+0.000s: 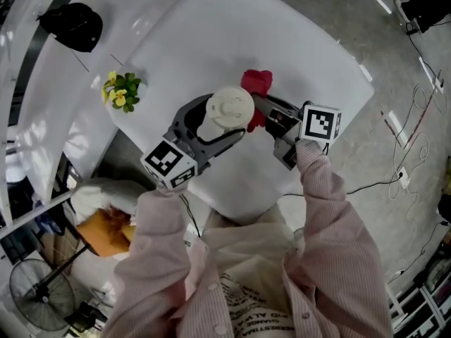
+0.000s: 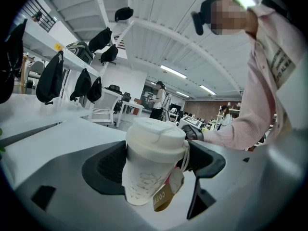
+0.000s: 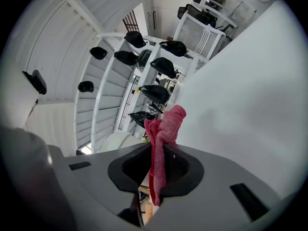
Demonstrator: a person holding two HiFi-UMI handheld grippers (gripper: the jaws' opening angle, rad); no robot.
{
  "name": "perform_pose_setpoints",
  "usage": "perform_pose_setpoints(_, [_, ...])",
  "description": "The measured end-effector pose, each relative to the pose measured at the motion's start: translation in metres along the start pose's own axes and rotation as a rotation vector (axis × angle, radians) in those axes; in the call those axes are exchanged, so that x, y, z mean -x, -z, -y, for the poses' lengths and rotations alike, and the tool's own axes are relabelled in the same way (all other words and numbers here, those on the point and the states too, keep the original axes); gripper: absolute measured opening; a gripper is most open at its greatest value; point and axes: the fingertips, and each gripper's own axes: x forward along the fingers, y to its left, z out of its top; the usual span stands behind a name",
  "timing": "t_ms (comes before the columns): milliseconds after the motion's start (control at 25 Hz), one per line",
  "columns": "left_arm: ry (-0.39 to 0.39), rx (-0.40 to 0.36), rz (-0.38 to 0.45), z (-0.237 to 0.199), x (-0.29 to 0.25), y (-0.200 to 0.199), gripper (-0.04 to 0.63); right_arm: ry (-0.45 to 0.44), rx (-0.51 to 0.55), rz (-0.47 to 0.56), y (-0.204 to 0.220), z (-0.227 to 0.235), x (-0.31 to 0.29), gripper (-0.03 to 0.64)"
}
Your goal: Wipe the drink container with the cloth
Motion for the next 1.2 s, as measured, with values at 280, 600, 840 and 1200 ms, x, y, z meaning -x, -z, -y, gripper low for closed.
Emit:
perform_pose_setpoints(280, [-0.003, 0.005, 0.002, -0.001, 0.001, 0.0, 0.393, 0.038, -0.034, -0.014, 0.008, 0.019, -0.007, 0.046])
perform_pose_setpoints(600, [-0.001, 0.011, 0.003, -0.002, 0.001, 0.001, 0.394, 0.111, -0.102, -0.028, 0.017, 0.042, -0.009, 0.046])
perform_pose_setpoints(840, [-0.003, 0.01, 0.002, 0.0, 0.0, 0.001, 0.394, 0.152, -0.11, -0.043, 0.02, 0.053, -0.01, 0.046])
perform_pose_setpoints(1200, [-0.009, 0.014, 0.003, 0.002, -0.001, 0.001, 0.394, 0.178, -0.122, -0.056, 0.021, 0.059, -0.011, 0.046])
